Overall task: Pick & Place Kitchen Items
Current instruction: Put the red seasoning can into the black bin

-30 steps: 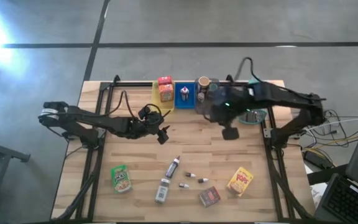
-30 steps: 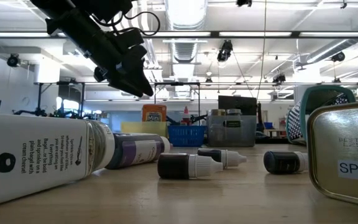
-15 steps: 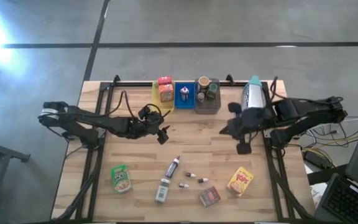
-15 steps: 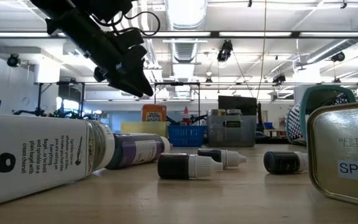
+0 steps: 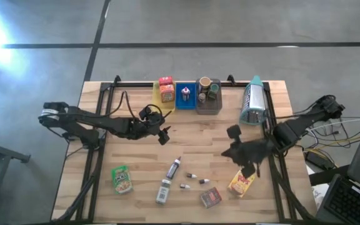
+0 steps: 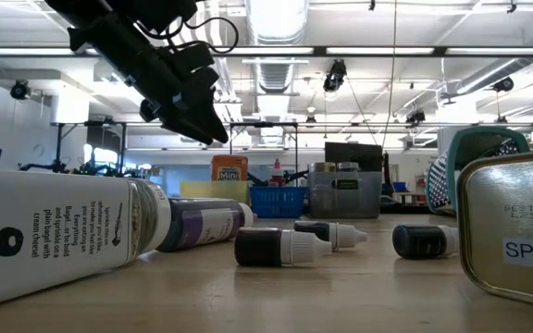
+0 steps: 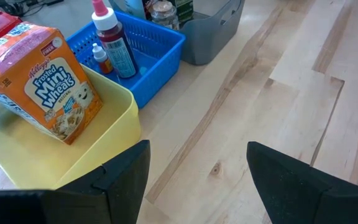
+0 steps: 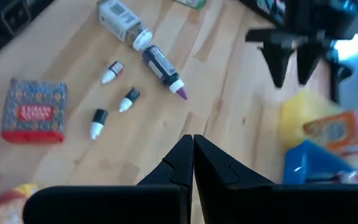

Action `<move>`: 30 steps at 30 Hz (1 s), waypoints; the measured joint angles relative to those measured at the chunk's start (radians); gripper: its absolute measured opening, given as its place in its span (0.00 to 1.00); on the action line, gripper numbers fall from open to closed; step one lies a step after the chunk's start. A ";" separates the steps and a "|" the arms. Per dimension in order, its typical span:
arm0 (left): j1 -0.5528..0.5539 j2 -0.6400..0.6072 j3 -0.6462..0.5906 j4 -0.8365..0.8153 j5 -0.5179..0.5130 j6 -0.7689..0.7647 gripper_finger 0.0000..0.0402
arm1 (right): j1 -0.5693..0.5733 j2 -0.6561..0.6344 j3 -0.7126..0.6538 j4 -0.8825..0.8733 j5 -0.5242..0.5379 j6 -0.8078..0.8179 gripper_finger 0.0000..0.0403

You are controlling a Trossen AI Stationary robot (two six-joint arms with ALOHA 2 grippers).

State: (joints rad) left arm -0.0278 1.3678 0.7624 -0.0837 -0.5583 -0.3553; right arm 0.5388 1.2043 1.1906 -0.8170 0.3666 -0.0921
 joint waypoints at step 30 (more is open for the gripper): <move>0.000 0.000 0.000 0.001 0.000 0.000 0.68 | 0.066 0.185 0.029 0.008 -0.165 0.115 0.71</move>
State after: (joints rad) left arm -0.0277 1.3678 0.7624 -0.0830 -0.5583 -0.3553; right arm 0.6048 1.3890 1.2196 -0.8088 0.2013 0.0224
